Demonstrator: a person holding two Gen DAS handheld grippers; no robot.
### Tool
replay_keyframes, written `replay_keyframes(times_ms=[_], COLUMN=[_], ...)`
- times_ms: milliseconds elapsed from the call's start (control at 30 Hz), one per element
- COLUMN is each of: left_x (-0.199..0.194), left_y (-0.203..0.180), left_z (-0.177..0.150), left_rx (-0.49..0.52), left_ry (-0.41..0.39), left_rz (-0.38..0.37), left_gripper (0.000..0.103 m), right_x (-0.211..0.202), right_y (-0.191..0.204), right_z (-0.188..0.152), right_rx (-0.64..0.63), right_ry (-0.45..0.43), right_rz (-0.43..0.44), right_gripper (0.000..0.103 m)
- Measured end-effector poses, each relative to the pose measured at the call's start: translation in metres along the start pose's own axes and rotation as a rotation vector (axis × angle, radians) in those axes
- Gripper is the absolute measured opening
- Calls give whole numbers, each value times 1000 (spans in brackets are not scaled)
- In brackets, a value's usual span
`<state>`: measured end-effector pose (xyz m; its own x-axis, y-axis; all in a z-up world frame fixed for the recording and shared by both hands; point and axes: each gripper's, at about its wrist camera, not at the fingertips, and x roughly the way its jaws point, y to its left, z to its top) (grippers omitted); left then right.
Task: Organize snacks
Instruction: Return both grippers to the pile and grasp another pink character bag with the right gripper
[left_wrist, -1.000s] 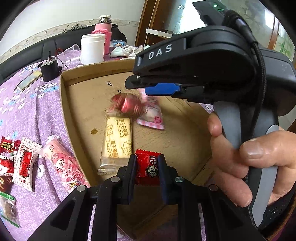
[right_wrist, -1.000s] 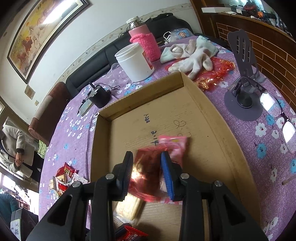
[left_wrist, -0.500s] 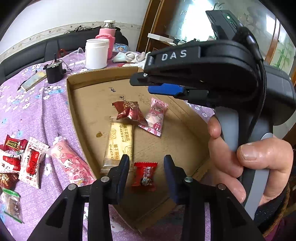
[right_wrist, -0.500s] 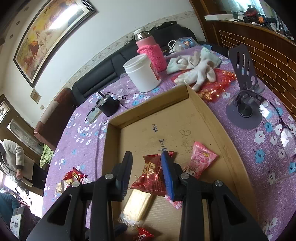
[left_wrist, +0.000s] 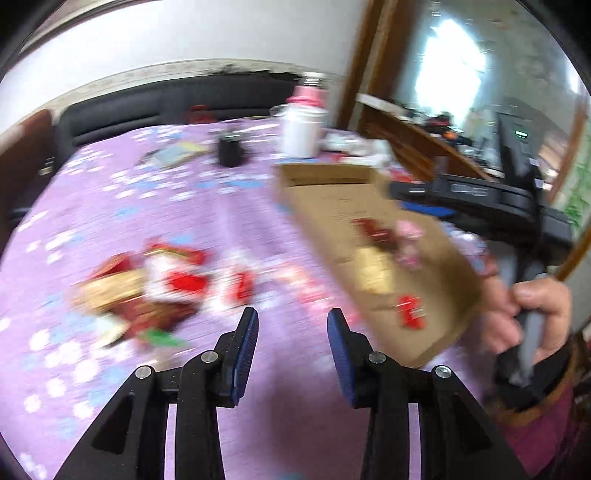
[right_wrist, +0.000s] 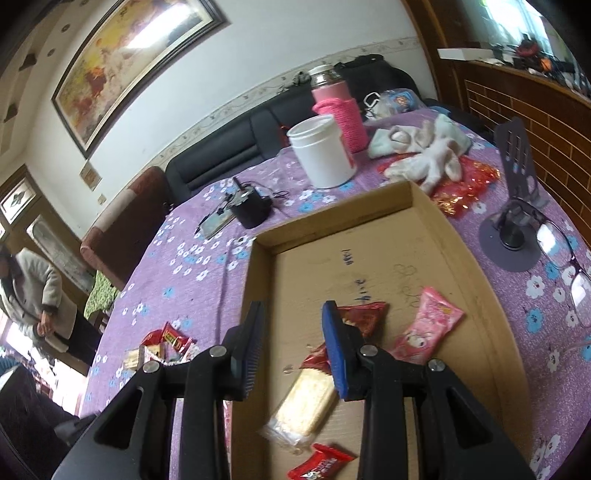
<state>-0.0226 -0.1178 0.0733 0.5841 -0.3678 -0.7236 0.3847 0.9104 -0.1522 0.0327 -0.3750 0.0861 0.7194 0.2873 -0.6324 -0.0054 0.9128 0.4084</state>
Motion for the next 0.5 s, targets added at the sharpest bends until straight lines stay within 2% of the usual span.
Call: replay_keyframes(times_ms=[100,167,267,433,500], left_x=[-6,-8,2,23,32], left_y=[33,52,67,62,61], left_z=[-11,-17,-22,-25,-26], left_rx=[-44,-76,-114,-91,-86], left_ry=[7,8,39,61,84], left_rz=[69,113,116,146,156], left_gripper=[43,55,56,55,41], right_x=[4,6,7,8,9], right_y=[8,14,20,26,29], right_z=[-3,-7,-9,-13,-13], right_rx=[-16,-26,-50,-68,-83], right_ry=[24,33,34,45,50], right_rz=[37,56,55,71,81], right_gripper=[31,31,31,31,31])
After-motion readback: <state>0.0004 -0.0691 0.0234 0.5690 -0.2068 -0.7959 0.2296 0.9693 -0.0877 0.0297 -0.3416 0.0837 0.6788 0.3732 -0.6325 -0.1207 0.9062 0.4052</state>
